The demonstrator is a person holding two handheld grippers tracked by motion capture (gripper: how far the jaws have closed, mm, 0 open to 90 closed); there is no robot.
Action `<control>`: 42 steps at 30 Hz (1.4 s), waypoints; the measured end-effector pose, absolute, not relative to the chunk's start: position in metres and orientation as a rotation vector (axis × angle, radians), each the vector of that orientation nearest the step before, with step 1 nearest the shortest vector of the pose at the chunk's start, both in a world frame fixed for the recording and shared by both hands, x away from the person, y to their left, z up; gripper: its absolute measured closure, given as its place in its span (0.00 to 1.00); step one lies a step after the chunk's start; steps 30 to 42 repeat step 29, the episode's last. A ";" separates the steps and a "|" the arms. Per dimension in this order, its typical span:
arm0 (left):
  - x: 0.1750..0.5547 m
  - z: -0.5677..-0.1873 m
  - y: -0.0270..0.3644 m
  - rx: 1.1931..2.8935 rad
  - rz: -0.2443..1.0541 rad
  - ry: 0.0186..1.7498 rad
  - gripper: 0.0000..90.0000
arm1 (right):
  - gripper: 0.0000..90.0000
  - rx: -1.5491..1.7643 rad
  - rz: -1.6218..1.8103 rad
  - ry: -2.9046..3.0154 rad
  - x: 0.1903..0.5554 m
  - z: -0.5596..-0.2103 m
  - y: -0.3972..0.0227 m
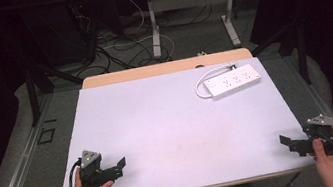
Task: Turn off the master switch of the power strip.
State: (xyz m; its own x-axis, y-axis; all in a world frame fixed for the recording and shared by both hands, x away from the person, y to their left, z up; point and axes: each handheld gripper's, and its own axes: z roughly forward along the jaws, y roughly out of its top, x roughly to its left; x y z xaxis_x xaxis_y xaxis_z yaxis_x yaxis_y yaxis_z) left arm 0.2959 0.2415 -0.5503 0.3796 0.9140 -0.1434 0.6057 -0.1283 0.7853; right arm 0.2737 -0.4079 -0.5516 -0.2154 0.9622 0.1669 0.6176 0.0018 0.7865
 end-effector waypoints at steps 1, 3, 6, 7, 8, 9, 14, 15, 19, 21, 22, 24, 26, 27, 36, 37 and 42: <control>0.296 -0.550 0.242 1.836 0.483 1.321 0.06 | 0.00 1.637 1.092 1.836 0.274 -0.554 -0.409; 0.296 -0.550 0.242 1.835 0.484 1.321 0.06 | 0.00 1.645 1.078 1.838 0.274 -0.558 -0.412; 0.296 -0.550 0.242 1.835 0.484 1.321 0.06 | 0.00 1.656 1.096 1.770 0.276 -0.565 -0.414; 0.296 -0.550 0.242 1.835 0.484 1.321 0.06 | 0.00 1.668 1.102 1.762 0.276 -0.566 -0.415; 0.296 -0.550 0.242 1.835 0.484 1.321 0.06 | 0.00 1.700 1.077 1.810 0.274 -0.564 -0.417; 0.296 -0.550 0.242 1.835 0.484 1.321 0.06 | 0.00 1.689 1.072 1.813 0.274 -0.565 -0.419; 0.296 -0.550 0.242 1.835 0.483 1.320 0.06 | 0.00 1.718 1.054 1.812 0.274 -0.568 -0.419; 0.296 -0.550 0.242 1.836 0.483 1.321 0.06 | 0.00 1.714 1.053 1.812 0.274 -0.569 -0.419; 0.296 -0.550 0.242 1.836 0.481 1.321 0.06 | 0.00 1.693 1.068 1.816 0.275 -0.570 -0.420; 0.296 -0.550 0.242 1.836 0.481 1.322 0.06 | 0.00 1.702 1.051 1.817 0.275 -0.570 -0.420; 0.296 -0.550 0.242 1.836 0.481 1.322 0.06 | 0.00 1.702 1.053 1.809 0.275 -0.571 -0.420; 0.296 -0.550 0.242 1.836 0.482 1.321 0.06 | 0.00 1.714 1.055 1.789 0.275 -0.571 -0.419; 0.296 -0.550 0.242 1.835 0.482 1.321 0.06 | 0.00 1.712 1.065 1.796 0.275 -0.571 -0.420; 0.296 -0.550 0.242 1.835 0.482 1.319 0.06 | 0.00 1.707 1.071 1.771 0.275 -0.572 -0.419; 0.297 -0.550 0.241 1.834 0.482 1.321 0.06 | 0.00 1.700 1.067 1.784 0.275 -0.571 -0.421; 0.297 -0.550 0.241 1.834 0.482 1.321 0.06 | 0.00 1.700 1.067 1.784 0.275 -0.571 -0.421; 0.297 -0.550 0.241 1.834 0.482 1.321 0.06 | 0.00 1.700 1.067 1.784 0.275 -0.571 -0.421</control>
